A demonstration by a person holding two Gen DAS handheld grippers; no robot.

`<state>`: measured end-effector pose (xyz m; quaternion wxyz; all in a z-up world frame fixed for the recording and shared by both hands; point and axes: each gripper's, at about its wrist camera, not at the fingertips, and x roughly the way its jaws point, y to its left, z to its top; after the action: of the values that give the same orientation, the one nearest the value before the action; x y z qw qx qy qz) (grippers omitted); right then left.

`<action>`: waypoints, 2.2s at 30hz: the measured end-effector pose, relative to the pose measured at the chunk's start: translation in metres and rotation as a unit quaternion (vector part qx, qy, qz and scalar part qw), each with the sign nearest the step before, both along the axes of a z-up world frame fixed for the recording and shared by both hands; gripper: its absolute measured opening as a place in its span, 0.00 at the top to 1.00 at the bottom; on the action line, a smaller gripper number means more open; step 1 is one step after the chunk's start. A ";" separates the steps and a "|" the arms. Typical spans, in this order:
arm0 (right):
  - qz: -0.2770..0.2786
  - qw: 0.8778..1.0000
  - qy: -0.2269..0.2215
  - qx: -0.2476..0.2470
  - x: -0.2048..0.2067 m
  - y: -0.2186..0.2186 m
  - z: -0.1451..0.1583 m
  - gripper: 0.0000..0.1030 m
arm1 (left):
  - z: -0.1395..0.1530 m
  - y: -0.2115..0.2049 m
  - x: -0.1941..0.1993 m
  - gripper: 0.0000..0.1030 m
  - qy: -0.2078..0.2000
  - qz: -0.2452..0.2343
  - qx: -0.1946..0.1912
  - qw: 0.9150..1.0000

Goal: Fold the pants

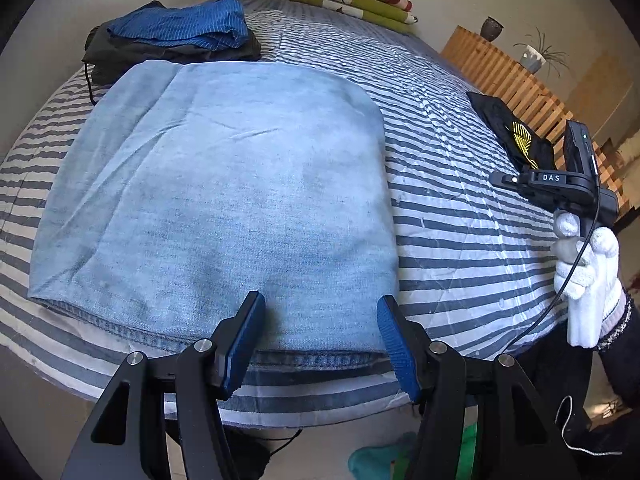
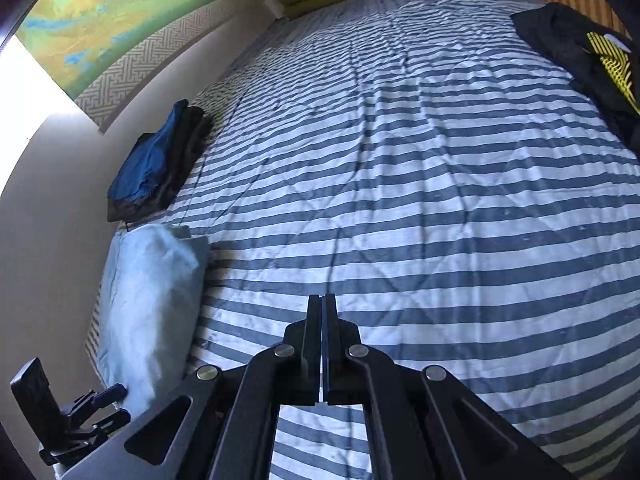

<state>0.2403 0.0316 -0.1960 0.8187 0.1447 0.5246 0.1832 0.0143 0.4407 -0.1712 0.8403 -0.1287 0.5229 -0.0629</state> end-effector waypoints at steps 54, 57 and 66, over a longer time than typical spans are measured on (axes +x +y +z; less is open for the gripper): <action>0.238 0.970 0.054 0.018 -0.079 0.198 0.031 0.88 | -0.025 0.139 -0.020 0.38 0.064 0.169 -0.075 0.981; 0.238 0.970 0.049 -0.003 -0.067 0.168 0.039 0.89 | -0.012 0.108 -0.024 0.41 0.062 0.134 -0.074 0.986; 0.205 0.965 0.001 -0.161 -0.005 0.046 0.053 0.89 | 0.061 0.034 0.028 0.39 0.032 0.019 -0.048 0.998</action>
<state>0.2356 0.0772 -0.1425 0.7752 -0.0994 0.5668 0.2605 0.0419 0.4751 -0.1104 0.8171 -0.1806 0.5433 -0.0673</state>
